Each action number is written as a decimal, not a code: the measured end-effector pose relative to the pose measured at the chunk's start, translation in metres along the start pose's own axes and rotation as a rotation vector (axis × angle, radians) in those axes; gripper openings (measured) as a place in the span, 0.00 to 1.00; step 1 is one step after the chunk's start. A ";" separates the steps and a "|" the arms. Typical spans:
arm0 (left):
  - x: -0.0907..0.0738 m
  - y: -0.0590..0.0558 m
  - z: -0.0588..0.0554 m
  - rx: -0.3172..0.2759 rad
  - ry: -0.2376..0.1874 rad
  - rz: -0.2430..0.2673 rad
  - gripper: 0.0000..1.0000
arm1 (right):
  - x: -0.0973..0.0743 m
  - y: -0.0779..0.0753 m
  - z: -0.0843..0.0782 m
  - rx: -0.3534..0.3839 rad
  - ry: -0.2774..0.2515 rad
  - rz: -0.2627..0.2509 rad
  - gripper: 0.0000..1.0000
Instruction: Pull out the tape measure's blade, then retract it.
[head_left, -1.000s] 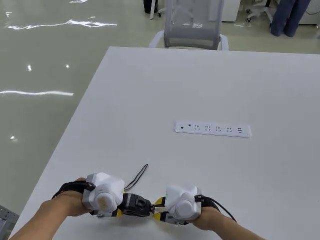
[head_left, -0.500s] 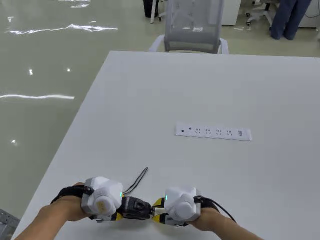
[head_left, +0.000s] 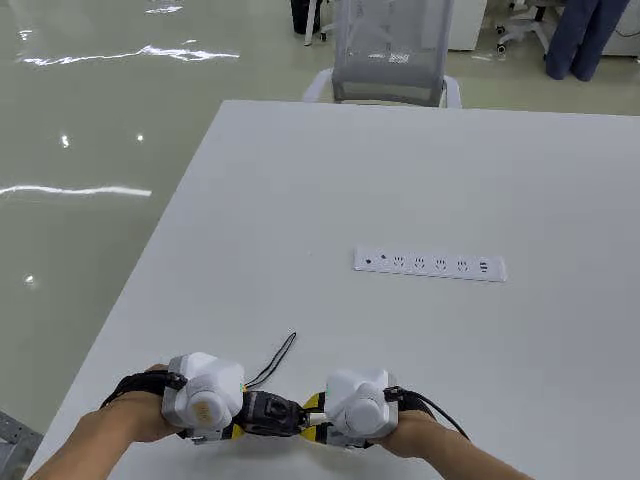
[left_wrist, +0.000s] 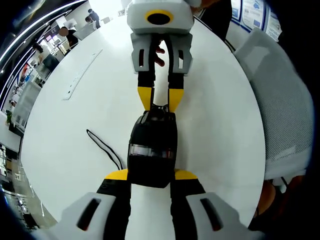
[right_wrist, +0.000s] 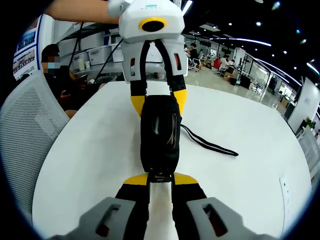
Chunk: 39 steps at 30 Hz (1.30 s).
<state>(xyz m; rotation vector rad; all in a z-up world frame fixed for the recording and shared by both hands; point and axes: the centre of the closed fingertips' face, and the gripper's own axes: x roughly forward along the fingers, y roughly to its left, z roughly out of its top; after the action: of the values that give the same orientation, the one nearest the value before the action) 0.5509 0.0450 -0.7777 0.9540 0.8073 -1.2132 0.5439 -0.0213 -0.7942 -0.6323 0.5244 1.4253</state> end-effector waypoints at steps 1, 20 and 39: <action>0.000 0.000 0.001 0.000 0.000 0.000 0.26 | 0.000 0.000 -0.001 -0.001 0.004 -0.001 0.15; 0.002 0.000 0.004 0.017 0.001 -0.001 0.26 | 0.000 0.004 -0.005 0.018 0.023 0.016 0.10; 0.001 -0.001 0.002 0.012 -0.001 0.004 0.26 | -0.002 0.005 -0.003 0.014 0.018 0.019 0.10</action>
<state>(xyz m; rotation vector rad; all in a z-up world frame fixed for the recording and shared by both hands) 0.5503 0.0421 -0.7782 0.9639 0.7979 -1.2162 0.5385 -0.0252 -0.7955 -0.6315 0.5553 1.4339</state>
